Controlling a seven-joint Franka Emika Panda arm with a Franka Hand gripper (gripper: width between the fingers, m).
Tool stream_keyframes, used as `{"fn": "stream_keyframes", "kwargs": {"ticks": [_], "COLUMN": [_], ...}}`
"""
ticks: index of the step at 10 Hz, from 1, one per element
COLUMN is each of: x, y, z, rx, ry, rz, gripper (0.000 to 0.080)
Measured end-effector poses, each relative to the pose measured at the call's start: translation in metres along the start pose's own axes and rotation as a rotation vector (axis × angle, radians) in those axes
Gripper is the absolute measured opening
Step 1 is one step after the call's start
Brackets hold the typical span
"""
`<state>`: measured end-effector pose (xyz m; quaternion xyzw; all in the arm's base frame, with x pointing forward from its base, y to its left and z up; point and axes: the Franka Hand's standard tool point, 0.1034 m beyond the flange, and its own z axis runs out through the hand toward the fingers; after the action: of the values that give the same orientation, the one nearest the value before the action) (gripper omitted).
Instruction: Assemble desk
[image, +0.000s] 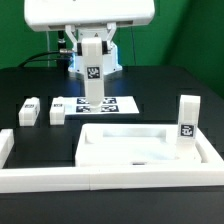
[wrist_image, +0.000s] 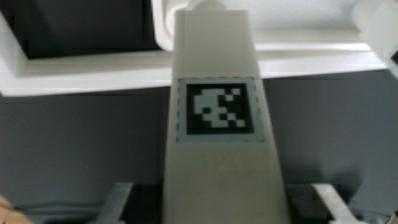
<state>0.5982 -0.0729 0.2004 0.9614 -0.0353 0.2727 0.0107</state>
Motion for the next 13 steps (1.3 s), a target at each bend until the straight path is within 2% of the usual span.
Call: {"fn": "stream_keyframes", "kwargs": {"ticks": [3,5,7,8,9,13], "x": [-0.003,-0.008,-0.005,-0.002,-0.002,-0.003], "y": [0.006,0.004,-0.005,-0.021,-0.035,-0.03], "z": [0.007,0.016,0.033,0.038,0.035,0.036], "rx": [0.006,0.004,-0.011,-0.018,-0.008,-0.014], "ry": [-0.026,-0.038,-0.022,0.002,0.004,0.002], "rz": [0.011,0.018,0.038,0.06,0.069,0.065], "gripper": [0.029,0.029,0.029,0.029,0.029,0.029]}}
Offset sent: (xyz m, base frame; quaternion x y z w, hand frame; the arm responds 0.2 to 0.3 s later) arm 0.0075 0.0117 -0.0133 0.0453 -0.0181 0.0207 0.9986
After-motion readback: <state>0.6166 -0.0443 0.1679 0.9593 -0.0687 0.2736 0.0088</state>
